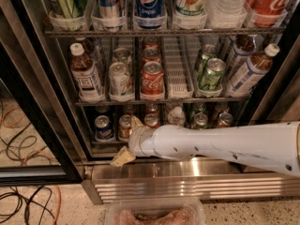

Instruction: Pick orange can from bottom shelf of fridge

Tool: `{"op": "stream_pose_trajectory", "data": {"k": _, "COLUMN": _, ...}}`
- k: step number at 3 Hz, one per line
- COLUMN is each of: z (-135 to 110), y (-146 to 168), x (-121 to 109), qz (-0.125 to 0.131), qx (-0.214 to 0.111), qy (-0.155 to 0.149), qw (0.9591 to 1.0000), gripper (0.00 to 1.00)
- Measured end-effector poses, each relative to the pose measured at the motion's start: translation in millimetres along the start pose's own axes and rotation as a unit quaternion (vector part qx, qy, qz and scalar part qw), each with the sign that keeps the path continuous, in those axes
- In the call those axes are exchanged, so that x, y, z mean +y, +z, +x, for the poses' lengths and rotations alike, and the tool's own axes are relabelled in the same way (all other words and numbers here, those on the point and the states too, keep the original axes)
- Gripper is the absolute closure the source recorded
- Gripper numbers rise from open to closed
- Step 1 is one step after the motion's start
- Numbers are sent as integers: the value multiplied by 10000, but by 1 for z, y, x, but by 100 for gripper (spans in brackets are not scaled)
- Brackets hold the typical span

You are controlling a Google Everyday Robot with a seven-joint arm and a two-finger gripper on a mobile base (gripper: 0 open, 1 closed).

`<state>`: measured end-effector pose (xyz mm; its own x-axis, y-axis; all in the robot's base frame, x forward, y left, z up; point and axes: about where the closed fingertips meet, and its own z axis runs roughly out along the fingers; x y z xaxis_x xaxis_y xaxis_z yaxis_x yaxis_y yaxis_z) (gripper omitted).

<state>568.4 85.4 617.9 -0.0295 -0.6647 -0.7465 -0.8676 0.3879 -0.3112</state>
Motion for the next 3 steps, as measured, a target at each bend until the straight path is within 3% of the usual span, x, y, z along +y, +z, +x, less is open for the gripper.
{"op": "stream_pose_trajectory", "data": {"k": 3, "z": 10, "y": 21, "x": -11, "qz": 235, "qx": 176, "qy": 196, "qw": 9994, "gripper": 0}}
